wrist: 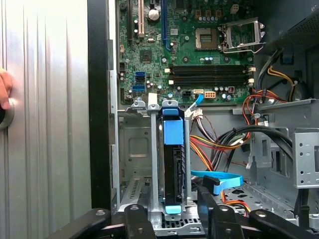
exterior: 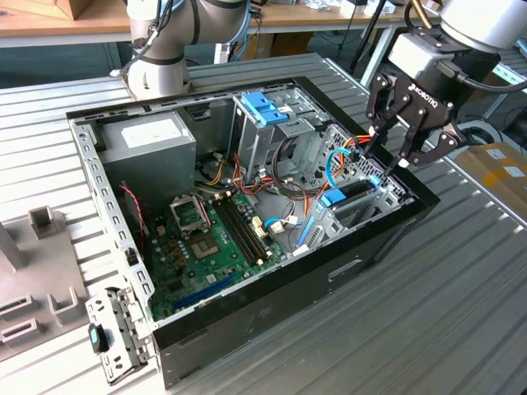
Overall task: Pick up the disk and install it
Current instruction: 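Insert the first disk wire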
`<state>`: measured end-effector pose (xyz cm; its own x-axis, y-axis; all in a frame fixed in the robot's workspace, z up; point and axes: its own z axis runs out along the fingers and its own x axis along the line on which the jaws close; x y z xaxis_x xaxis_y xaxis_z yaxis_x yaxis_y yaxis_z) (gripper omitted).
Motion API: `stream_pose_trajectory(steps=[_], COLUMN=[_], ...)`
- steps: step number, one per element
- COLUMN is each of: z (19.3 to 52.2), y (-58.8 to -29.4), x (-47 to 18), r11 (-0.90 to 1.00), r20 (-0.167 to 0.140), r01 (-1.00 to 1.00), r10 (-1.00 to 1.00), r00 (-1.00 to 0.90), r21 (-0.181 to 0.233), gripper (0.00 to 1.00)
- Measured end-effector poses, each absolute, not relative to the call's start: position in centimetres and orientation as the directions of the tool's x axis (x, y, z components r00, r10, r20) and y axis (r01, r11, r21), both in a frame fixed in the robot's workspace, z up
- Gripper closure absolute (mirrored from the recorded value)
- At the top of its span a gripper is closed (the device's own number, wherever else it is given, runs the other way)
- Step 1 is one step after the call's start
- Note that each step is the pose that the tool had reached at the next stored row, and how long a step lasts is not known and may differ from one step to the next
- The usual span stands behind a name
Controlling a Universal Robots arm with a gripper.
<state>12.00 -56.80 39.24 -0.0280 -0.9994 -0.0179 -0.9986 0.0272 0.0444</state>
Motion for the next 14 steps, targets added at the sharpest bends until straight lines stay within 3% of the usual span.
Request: stream_pose_trajectory(steps=[14], z=[38.87], y=[-56.31], x=[12.85], r11=[-0.174], r20=[-0.018], r01=[-0.984], r10=[-0.985], r00=[0.174], r21=[0.044], gripper=[0.5])
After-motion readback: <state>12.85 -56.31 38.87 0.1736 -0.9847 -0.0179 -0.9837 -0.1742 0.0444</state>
